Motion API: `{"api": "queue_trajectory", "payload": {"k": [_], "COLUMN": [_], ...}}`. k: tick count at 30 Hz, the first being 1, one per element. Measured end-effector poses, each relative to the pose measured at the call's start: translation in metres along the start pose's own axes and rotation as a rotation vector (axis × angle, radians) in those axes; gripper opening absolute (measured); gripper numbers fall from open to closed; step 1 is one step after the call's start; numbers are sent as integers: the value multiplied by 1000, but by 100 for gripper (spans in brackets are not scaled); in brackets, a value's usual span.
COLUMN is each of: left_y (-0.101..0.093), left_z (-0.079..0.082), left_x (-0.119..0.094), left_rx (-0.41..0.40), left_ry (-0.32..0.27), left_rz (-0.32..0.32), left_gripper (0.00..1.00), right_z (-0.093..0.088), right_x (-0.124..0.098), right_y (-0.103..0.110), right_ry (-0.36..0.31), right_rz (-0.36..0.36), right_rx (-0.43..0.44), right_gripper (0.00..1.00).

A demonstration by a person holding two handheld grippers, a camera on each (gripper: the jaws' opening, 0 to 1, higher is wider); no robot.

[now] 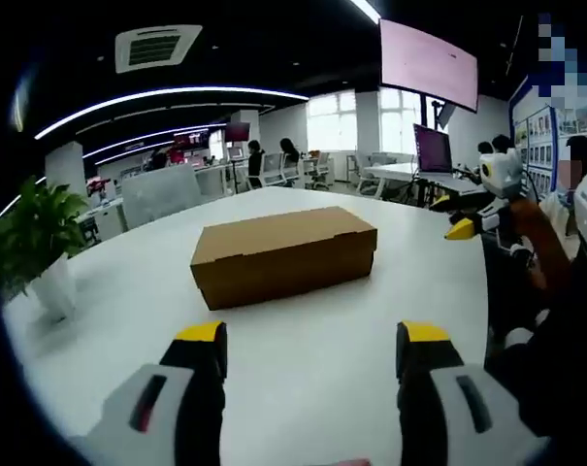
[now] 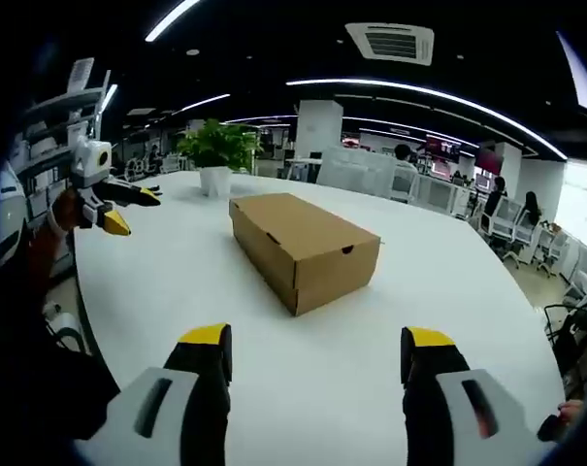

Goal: Operate the shoe box by opening the lid, removing the specified soft item, and placing it in the target area until the item is outside and the box remains undamaged.

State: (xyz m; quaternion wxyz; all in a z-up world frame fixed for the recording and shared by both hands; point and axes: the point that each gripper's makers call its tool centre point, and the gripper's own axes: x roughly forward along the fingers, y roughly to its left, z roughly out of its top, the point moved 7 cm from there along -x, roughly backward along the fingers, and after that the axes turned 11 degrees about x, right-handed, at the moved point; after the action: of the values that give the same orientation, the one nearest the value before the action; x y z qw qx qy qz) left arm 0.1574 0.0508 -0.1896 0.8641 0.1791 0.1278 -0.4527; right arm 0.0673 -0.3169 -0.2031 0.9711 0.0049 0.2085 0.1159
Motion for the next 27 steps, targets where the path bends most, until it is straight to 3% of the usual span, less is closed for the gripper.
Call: {"api": "queue_trajectory", "payload": {"k": [4, 14, 24, 27], "left_y": [1, 6, 11, 17], "left_z": [0, -8, -9, -9], "left_x": [1, 9, 12, 17], "left_rx": [-13, -23, -25, -33], "left_ry": [-10, 10, 6, -1], "left_rz": [11, 0, -2, -2], "left_gripper": [73, 73, 73, 73], "right_z": [4, -1, 4, 4], "right_x": [-2, 13, 13, 16], "right_y": [0, -5, -2, -5], "right_ry": [-29, 13, -11, 10], "right_rz": [5, -5, 2, -8], "right_rx": [-11, 5, 5, -4], "right_gripper": [73, 73, 76, 76]}}
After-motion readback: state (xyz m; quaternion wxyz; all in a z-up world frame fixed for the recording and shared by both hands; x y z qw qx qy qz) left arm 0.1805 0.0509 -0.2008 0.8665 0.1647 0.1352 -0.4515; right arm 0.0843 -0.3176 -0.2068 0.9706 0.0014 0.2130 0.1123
